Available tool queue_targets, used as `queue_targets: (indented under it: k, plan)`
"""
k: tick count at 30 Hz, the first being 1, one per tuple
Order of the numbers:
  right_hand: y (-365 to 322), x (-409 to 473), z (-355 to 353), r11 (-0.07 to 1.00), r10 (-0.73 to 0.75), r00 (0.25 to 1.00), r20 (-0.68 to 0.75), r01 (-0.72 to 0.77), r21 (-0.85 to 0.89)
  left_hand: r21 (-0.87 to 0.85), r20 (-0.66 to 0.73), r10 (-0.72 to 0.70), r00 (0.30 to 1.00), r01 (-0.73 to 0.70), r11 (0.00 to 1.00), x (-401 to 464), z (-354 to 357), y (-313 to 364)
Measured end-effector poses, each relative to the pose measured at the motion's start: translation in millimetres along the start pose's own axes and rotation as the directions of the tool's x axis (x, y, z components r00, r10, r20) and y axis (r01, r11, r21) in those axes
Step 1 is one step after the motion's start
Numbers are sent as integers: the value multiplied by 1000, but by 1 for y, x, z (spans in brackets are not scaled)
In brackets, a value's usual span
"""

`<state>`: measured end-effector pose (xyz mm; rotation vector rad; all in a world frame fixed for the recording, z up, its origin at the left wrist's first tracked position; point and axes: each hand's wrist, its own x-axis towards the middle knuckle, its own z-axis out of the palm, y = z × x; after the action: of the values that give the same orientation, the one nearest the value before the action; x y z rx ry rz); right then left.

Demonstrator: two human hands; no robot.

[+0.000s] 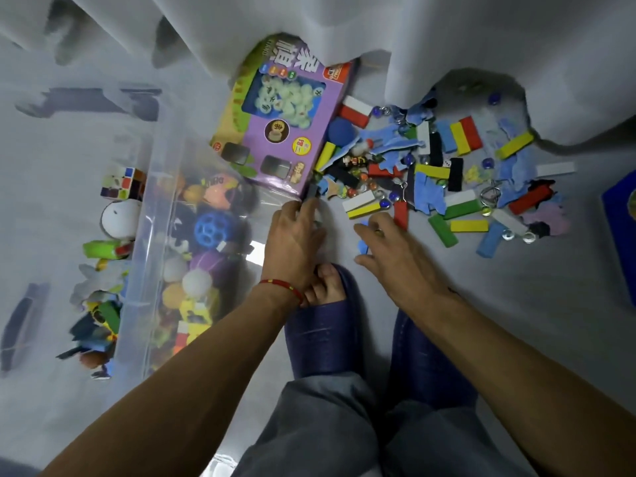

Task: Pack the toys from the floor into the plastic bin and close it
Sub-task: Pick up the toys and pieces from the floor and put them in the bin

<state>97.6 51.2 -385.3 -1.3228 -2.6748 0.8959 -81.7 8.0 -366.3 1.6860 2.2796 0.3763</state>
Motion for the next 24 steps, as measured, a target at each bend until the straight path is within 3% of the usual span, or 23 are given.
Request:
queue_targets:
  k: [2, 6, 10, 15, 19, 22, 24]
  plan:
    - [3, 1, 3, 999, -30, 999, -22, 30, 20, -3, -28, 7, 1000, -7, 1000, 3, 0, 0]
    - [2, -1, 0, 997, 49, 998, -42, -46, 57, 16, -35, 24, 999, -23, 1000, 4, 3, -1]
    - [2, -7, -4, 999, -29, 996, -86, 27, -25, 0, -34, 16, 999, -16, 1000, 3, 4, -1]
    - [5, -13, -5, 987, -26, 990, -140, 3, -159, -57, -40, -3, 999, 1, 998, 1, 2, -1]
    - [7, -13, -4, 981, -3, 994, -106, -17, -192, -121, -18, -99, 995, 96, 988, -3, 0, 0]
    - [9, -12, -9, 997, -30, 989, -146, 20, -70, -181, -10, -183, 983, 178, 967, -4, -2, 5]
    - [6, -14, -18, 986, 82, 977, -195, -52, 156, -261, -34, -274, 961, 256, 931, -9, -11, 12]
